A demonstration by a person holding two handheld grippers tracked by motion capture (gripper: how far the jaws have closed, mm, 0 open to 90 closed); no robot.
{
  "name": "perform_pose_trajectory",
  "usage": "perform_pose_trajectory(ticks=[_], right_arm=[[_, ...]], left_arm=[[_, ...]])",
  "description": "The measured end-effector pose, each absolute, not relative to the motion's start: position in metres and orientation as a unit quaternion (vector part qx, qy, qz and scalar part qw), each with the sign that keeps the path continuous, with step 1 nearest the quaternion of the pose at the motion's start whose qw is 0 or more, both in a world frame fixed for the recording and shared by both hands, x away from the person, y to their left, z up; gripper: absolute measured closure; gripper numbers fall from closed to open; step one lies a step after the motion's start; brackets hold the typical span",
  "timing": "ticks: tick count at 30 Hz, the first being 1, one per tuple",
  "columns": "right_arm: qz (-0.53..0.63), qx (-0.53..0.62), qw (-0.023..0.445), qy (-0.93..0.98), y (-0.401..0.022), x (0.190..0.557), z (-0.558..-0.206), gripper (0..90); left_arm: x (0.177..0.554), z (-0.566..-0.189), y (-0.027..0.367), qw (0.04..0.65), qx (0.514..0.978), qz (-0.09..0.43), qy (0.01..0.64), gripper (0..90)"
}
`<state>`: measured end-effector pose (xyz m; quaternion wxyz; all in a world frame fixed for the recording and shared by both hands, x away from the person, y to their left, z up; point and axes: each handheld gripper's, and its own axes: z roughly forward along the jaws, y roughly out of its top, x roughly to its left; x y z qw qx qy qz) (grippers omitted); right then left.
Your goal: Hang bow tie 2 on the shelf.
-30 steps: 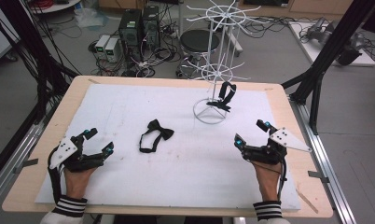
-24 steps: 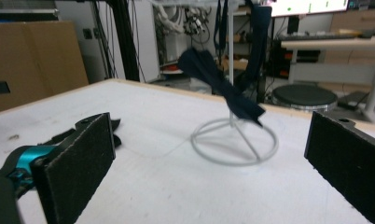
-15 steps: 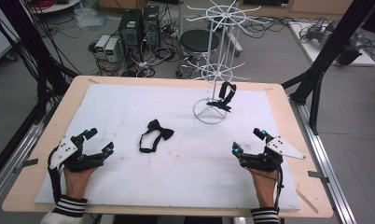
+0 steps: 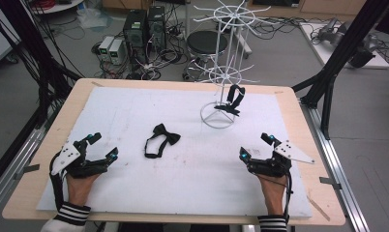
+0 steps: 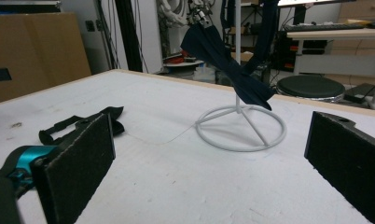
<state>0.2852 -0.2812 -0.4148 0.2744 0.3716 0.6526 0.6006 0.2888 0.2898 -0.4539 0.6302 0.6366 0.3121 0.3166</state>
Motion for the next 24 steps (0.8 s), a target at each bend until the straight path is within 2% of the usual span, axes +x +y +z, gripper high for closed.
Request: perform_pose_trajectory(ticks=[4,6,11,24], right_arm=[[0.603,0.365,0.272,0.655,-0.281,0.284,-0.414,0.8],[0.609,0.364,0.273,0.65,-0.283,0.284,-0.414,0.8],[0.622,0.367,0.269,0.637,-0.287,0.282,-0.412,0.8],[0.628,0.355,0.26,0.641,-0.284,0.28,-0.412,0.8]], left_arm=[[0.292,-0.453,0.289,0.631,0.641,0.302,0.317,13.5],[0.294,-0.45,0.29,0.644,0.638,0.276,0.319,12.8],[0.3,-0.429,0.284,0.642,0.66,0.253,0.297,12.4],[0.341,-0.379,0.251,0.571,0.766,0.194,0.222,12.1]])
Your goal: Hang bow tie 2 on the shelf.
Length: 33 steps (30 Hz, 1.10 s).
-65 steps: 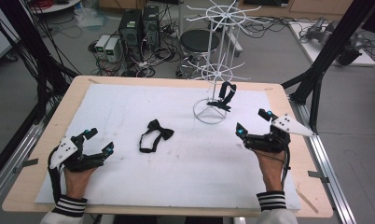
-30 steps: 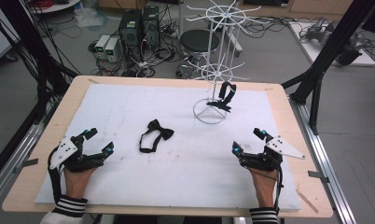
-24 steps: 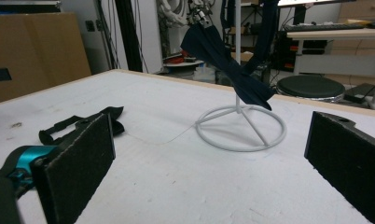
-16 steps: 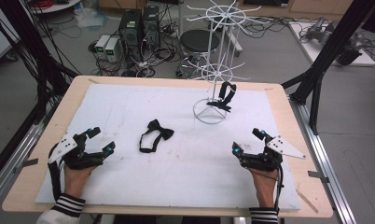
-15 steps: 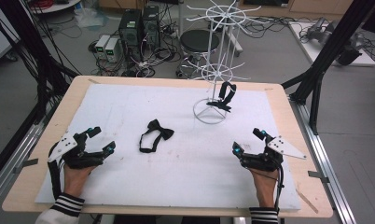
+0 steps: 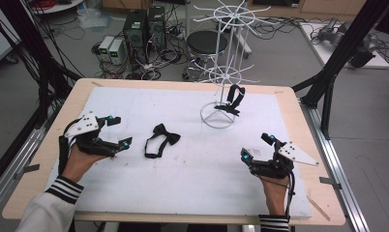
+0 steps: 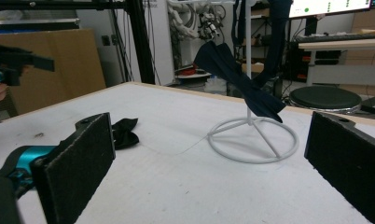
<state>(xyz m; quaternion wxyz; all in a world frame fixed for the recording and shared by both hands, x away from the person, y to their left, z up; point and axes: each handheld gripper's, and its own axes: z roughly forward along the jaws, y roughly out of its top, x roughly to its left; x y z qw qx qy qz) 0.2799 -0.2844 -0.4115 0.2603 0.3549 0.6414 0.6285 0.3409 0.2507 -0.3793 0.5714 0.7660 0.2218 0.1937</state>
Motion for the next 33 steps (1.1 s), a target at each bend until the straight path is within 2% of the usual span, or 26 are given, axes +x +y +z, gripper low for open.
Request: perform_pose_trajectory(ticks=[9,18,33], right_arm=[[0.633,0.34,0.249,0.65,-0.28,0.279,-0.413,0.8],[0.635,0.335,0.251,0.649,-0.281,0.281,-0.411,0.8],[0.641,0.328,0.249,0.648,-0.281,0.28,-0.409,0.8]], left_arm=[[0.371,-0.375,0.226,0.509,0.824,0.16,0.189,12.2],[0.404,-0.369,0.208,0.463,0.857,0.135,0.182,12.3],[0.449,-0.365,0.177,0.371,0.906,0.129,0.158,13.0]])
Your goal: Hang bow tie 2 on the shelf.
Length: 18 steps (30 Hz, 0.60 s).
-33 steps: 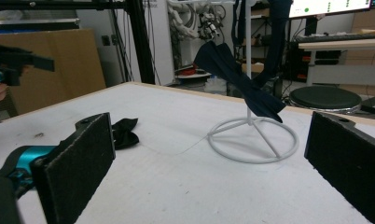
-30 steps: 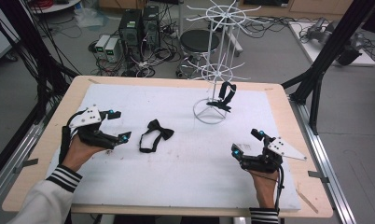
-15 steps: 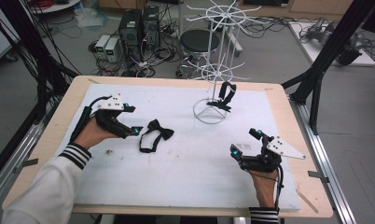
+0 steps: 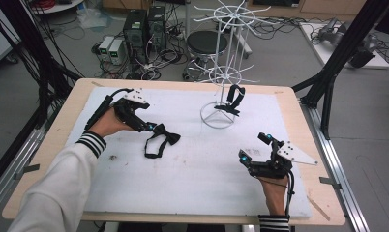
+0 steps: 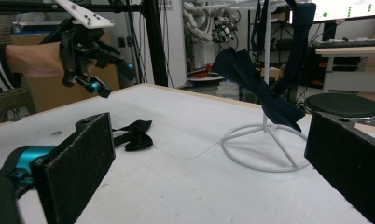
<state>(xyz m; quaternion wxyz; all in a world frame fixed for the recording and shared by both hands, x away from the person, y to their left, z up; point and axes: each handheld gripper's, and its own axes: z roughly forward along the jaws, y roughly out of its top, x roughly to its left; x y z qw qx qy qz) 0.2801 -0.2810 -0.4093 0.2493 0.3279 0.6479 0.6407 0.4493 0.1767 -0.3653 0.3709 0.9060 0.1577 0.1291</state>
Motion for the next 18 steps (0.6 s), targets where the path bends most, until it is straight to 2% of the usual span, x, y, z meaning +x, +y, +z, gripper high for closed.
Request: perform_pose_trajectory(ticks=[18], right_arm=[[0.643,0.326,0.249,0.647,-0.283,0.277,-0.407,0.8]], left_arm=[[0.471,-0.377,0.141,0.298,0.945,0.104,0.082,20.0]])
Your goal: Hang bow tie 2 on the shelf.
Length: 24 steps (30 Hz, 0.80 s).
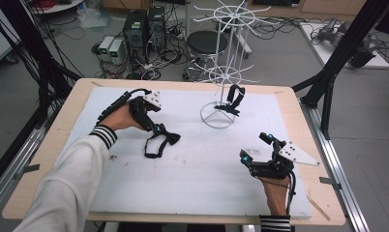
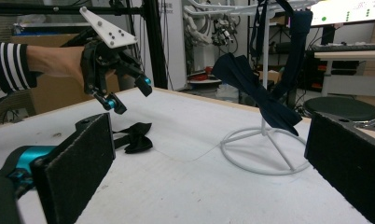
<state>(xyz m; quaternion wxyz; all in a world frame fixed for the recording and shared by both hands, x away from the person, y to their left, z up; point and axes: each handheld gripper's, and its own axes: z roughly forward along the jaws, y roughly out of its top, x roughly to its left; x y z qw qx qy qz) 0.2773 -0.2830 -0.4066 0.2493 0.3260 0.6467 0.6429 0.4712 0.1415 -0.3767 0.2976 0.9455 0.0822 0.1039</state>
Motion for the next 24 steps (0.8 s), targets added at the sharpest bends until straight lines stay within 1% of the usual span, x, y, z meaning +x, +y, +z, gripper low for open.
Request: perform_pose_trajectory(ticks=[2,4,10,16,24], right_arm=[[0.645,0.323,0.252,0.645,-0.283,0.278,-0.407,0.8],[0.644,0.324,0.25,0.647,-0.283,0.279,-0.407,0.8],[0.643,0.322,0.249,0.649,-0.282,0.279,-0.408,0.8],[0.646,0.327,0.248,0.644,-0.284,0.279,-0.407,0.8],[0.647,0.327,0.251,0.642,-0.284,0.279,-0.408,0.8]], left_arm=[[0.474,-0.38,0.139,0.286,0.95,0.095,0.084,21.6],[0.477,-0.385,0.137,0.274,0.954,0.086,0.084,21.3],[0.481,-0.398,0.131,0.238,0.966,0.08,0.069,22.0],[0.482,-0.408,0.124,0.229,0.97,0.067,0.056,27.5],[0.482,-0.413,0.122,0.21,0.975,0.065,0.039,34.4]])
